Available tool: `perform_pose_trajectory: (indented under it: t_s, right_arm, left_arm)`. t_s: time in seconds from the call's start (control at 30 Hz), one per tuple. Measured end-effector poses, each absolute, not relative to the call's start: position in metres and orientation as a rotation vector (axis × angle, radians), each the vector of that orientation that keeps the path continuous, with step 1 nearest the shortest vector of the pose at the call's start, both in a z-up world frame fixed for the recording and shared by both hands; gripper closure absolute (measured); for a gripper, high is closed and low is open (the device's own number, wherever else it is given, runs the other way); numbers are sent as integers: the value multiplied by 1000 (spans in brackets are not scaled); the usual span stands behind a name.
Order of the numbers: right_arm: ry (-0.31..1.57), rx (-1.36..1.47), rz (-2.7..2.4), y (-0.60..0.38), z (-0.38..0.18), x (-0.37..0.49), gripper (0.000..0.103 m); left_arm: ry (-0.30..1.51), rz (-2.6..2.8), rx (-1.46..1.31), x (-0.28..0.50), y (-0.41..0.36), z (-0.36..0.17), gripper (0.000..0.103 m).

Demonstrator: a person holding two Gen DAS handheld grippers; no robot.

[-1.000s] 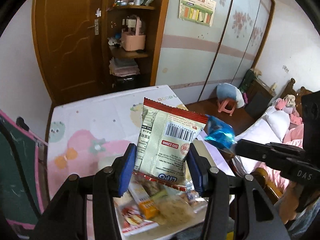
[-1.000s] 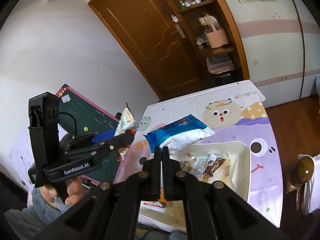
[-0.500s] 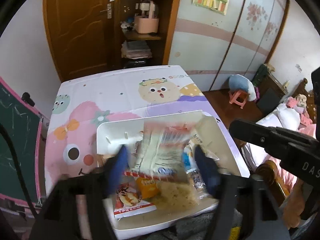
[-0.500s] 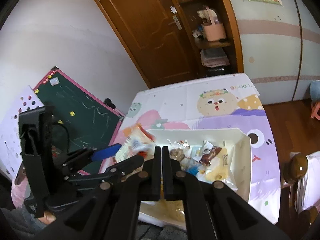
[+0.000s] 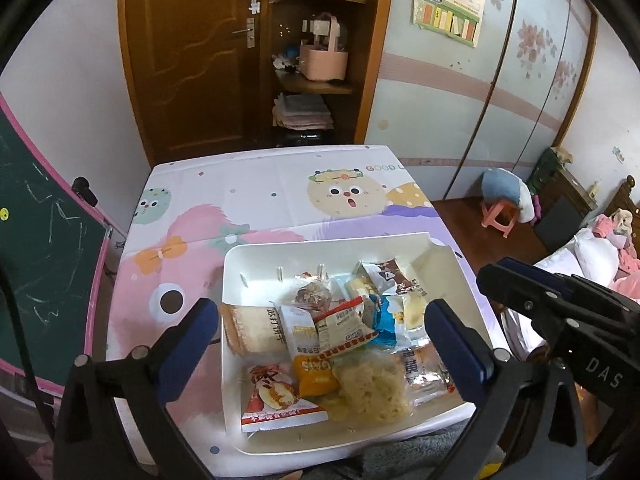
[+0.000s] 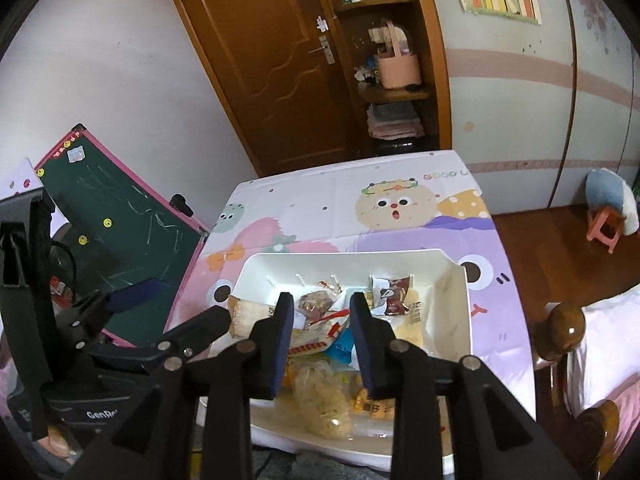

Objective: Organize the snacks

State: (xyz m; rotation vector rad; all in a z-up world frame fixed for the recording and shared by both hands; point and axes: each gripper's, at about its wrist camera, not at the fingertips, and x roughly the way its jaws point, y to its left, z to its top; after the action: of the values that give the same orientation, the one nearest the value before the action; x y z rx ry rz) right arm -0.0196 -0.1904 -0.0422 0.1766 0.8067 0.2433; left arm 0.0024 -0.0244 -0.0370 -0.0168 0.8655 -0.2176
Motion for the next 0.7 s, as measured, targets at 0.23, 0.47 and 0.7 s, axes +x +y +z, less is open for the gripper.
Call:
perform_pose_trajectory:
  t_s: [0.23, 0.47, 0.7]
  right_arm:
    - [762, 139, 197, -184, -38, -32, 66]
    - [717, 122, 141, -183, -37, -47, 49]
    - [705, 110, 135, -178, -38, -53, 45]
  left_arm:
    - [847, -178, -16, -9, -19, -32, 0]
    - [826, -126, -10, -23, -12, -26, 0]
    - [785, -82, -31, -34, -4, -21, 0]
